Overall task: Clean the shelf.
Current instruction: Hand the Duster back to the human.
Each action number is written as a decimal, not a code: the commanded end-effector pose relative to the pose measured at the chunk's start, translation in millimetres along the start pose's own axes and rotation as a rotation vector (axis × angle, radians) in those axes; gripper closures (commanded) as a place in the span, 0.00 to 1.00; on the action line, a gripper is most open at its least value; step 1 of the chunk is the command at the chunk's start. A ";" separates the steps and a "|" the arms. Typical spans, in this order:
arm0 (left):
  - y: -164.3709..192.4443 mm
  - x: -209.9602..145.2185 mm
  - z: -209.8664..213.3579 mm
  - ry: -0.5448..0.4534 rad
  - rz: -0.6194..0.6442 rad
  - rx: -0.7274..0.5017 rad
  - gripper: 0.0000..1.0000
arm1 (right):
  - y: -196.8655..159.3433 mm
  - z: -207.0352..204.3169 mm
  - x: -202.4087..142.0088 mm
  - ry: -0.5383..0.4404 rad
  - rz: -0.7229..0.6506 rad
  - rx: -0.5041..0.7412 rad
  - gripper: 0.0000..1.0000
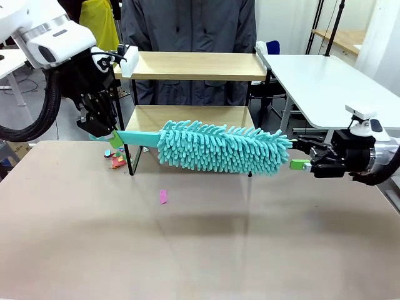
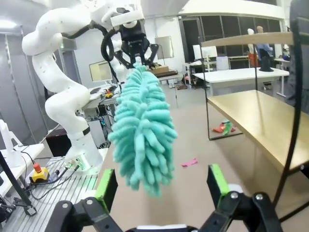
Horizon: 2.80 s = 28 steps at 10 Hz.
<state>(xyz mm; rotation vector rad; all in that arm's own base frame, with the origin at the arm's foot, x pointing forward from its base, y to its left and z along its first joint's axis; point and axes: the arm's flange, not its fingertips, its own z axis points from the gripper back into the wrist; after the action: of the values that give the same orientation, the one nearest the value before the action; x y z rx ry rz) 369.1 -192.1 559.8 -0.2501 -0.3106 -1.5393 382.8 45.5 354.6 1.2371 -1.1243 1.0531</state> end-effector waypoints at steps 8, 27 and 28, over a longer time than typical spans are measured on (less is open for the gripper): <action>1.3 0.6 3.9 0.007 0.011 0.001 0.87 | -9.4 -76.0 -8.1 -0.109 -0.067 0.057 0.00; -5.6 -69.1 56.4 -0.380 -0.038 -0.003 0.00 | -7.7 -75.2 -11.1 -0.111 -0.072 0.137 1.00; -5.2 -94.6 62.1 -0.437 -0.045 0.007 0.00 | -7.7 -75.2 -11.1 -0.111 -0.072 0.137 1.00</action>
<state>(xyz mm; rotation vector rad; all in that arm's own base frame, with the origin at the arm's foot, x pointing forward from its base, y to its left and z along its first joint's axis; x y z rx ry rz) 365.1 -102.3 597.6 -0.4984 -0.6145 -1.4977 392.1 119.6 339.5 1.4506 -1.0830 1.0393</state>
